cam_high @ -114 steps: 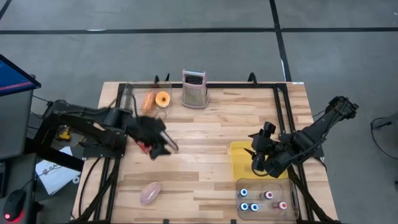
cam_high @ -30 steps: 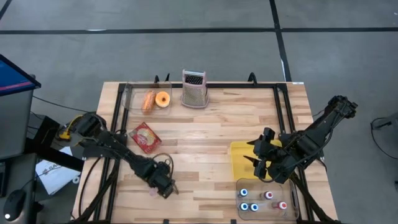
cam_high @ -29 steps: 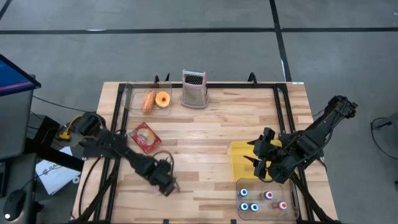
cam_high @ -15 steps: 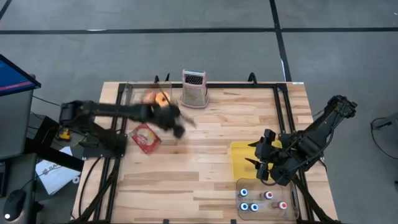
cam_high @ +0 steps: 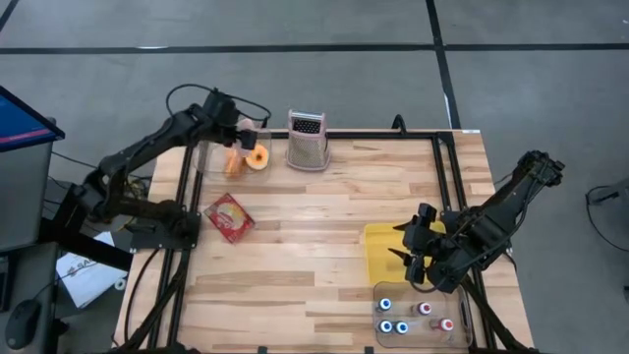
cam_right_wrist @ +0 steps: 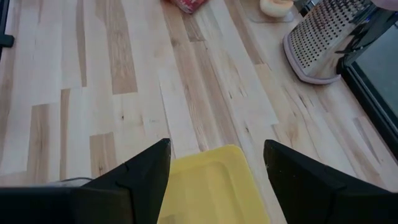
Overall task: Pick & Place Food Item
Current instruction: Put the bear claw into the top transparent bin
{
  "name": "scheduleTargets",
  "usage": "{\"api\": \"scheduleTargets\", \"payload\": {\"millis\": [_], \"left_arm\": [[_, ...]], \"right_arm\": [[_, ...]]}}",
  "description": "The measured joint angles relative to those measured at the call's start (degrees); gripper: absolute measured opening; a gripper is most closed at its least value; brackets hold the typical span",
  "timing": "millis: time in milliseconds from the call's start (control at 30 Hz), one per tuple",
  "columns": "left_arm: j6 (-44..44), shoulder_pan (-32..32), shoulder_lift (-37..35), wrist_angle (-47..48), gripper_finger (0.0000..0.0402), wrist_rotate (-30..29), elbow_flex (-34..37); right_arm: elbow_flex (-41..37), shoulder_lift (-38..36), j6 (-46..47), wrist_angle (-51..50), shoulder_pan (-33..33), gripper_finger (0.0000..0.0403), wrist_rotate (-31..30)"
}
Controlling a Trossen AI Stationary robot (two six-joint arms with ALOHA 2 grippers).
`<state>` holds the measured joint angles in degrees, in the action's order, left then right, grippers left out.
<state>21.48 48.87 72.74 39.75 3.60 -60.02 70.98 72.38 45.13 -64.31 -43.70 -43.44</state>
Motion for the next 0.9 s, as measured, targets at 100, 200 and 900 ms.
{"api": "scheduleTargets", "payload": {"millis": [100,200,900], "left_arm": [[-2.33,3.2,0.69,3.96,0.0269,-3.84,-0.01],[-3.61,5.49,1.75,6.91,0.0269,-7.68,-0.01],[-1.65,5.43,13.78,13.39,0.0269,-29.1,-0.03]], "right_arm": [[0.0,0.0,0.12,-0.02,0.46,0.0249,0.0],[0.0,0.0,0.0,-0.17,1.08,0.0249,-0.04],[0.0,0.0,-0.56,-1.05,1.72,0.0249,-0.55]]}}
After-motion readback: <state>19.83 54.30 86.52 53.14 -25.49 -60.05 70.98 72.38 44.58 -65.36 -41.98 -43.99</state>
